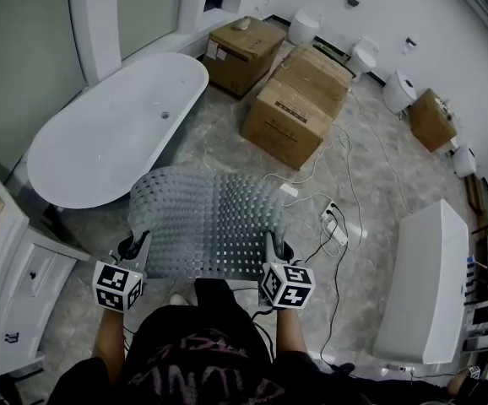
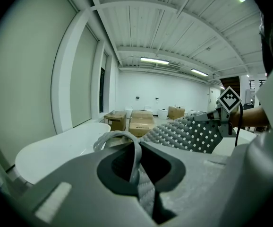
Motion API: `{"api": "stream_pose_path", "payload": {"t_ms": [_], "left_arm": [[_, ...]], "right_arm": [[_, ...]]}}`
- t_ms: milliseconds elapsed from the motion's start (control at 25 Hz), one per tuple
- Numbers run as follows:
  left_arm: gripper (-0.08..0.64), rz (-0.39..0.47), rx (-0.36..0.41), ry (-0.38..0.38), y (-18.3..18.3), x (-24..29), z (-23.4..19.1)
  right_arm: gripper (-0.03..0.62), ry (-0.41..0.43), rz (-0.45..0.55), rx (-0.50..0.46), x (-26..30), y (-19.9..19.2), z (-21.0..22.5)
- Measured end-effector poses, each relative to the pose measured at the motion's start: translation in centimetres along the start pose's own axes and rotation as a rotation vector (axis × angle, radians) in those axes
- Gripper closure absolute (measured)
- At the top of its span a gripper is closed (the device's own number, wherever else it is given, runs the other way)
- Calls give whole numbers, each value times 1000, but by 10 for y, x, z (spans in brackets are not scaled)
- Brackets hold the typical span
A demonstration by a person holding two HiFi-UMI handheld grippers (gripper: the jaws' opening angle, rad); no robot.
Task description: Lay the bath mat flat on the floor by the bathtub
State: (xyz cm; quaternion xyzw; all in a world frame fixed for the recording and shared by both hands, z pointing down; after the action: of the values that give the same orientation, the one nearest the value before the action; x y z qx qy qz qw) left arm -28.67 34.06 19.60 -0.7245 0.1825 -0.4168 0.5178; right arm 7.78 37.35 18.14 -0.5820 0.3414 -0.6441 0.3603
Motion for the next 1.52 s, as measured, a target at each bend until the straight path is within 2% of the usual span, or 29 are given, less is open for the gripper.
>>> {"api": "stream_pose_path", "payload": {"t_ms": [600,1040,1520], "left_arm": [[546,-12,0,8,14,46,-16],[546,-49,-22,17,30,104,-28],[546,-93,6,44,61,175,-25]], "right_arm": [[548,4,-13,-2,53,23,22],[548,26,-50,-8,115,45,53],[548,68,-66,26,178,67,98]]}}
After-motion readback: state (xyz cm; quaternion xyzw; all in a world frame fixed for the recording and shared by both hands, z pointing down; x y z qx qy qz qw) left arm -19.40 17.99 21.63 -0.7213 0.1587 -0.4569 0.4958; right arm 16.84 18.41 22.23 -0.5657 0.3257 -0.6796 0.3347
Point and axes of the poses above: the fingertips, and each gripper's own axes: x forward along the fingers, z to its right, y out of its top, the point moved 10 cm from there along -x, backward along the fingers, and after that the axes turned 1 degree about -y, right-handed, at the moved point
